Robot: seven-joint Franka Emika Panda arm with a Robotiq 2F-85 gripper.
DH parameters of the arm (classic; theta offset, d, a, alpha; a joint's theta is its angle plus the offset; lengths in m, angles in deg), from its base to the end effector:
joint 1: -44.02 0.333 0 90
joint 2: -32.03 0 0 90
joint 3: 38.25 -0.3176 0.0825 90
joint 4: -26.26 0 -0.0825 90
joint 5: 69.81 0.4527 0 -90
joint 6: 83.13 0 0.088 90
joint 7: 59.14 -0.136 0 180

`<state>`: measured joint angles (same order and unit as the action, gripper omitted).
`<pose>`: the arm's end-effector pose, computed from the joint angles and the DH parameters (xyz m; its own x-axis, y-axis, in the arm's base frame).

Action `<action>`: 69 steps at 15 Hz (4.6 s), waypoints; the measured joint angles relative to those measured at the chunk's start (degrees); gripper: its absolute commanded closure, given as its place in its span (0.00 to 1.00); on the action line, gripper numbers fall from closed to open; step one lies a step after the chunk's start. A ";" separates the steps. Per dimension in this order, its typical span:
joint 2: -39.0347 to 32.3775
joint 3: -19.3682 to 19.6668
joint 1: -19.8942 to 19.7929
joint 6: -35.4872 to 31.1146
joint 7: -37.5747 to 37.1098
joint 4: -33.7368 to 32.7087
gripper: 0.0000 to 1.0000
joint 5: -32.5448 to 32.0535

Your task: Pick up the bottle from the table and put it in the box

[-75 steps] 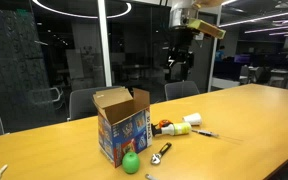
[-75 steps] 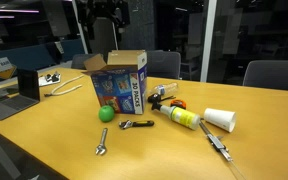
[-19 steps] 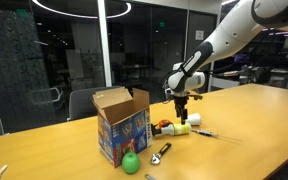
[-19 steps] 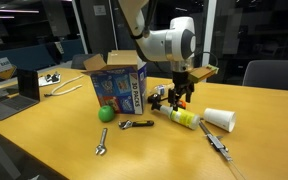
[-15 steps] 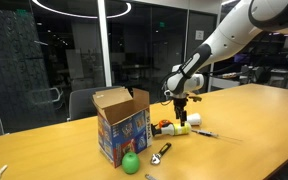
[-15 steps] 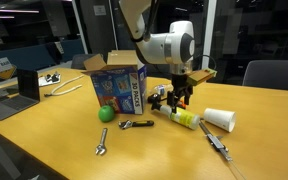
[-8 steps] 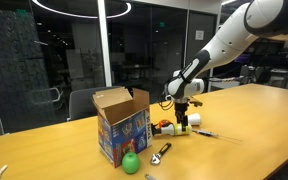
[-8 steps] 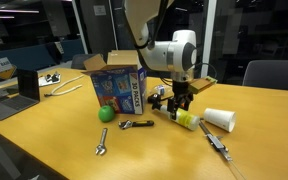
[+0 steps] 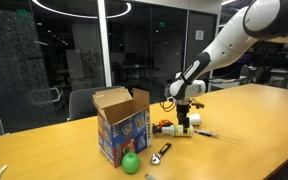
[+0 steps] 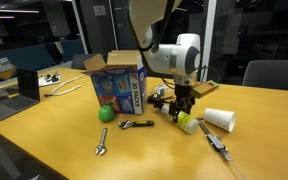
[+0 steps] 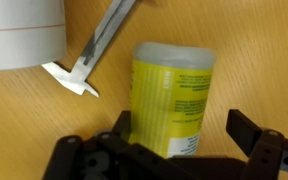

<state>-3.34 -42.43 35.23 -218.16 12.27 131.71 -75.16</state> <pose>0.6729 -0.0568 0.1023 0.3376 0.9401 -0.0475 0.9361 -0.3406 -0.0882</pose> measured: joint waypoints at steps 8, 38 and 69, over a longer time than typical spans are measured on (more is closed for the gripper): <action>-1.36 -0.39 -0.88 1.29 0.09 -0.07 0.52 2.05; 29.15 -0.04 10.45 31.10 -39.87 -13.44 0.52 0.68; 8.97 -6.98 17.40 20.43 -56.67 -21.63 0.01 14.24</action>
<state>5.62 -49.41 52.63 -197.73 -44.40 110.08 -60.92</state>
